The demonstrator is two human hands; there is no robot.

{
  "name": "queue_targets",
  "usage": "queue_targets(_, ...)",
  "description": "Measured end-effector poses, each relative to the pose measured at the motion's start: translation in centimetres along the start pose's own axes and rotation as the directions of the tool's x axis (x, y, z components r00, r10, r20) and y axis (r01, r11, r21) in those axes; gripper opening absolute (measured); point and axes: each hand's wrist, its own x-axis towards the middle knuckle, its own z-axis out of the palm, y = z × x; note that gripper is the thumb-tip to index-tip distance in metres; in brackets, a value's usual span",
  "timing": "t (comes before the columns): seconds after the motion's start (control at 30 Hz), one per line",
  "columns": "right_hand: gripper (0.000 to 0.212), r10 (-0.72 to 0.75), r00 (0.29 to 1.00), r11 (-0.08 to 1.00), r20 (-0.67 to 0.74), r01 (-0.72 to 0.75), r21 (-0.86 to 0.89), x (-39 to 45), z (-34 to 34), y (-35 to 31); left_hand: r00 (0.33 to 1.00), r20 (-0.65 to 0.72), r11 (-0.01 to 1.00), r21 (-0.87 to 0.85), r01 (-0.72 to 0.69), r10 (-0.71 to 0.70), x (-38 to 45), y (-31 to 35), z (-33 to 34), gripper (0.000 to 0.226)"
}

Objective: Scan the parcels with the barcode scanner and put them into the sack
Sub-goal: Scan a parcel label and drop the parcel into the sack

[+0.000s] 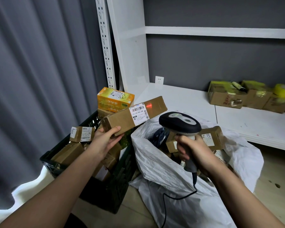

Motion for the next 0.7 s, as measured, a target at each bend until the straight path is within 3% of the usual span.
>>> queue_targets(0.5,0.03,0.02,1.0,1.0,-0.009,-0.02,0.009,0.04,1.02,-0.34,1.0,-0.001,1.0,0.016,0.01,-0.01,-0.45,0.07,0.05,0.037)
queue_targets(0.7,0.024,0.019,1.0,1.0,-0.023,-0.02,-0.008,0.04,0.92,-0.2,1.0,-0.005,1.0,0.006,0.01,-0.009,-0.56,0.12,0.14,0.043)
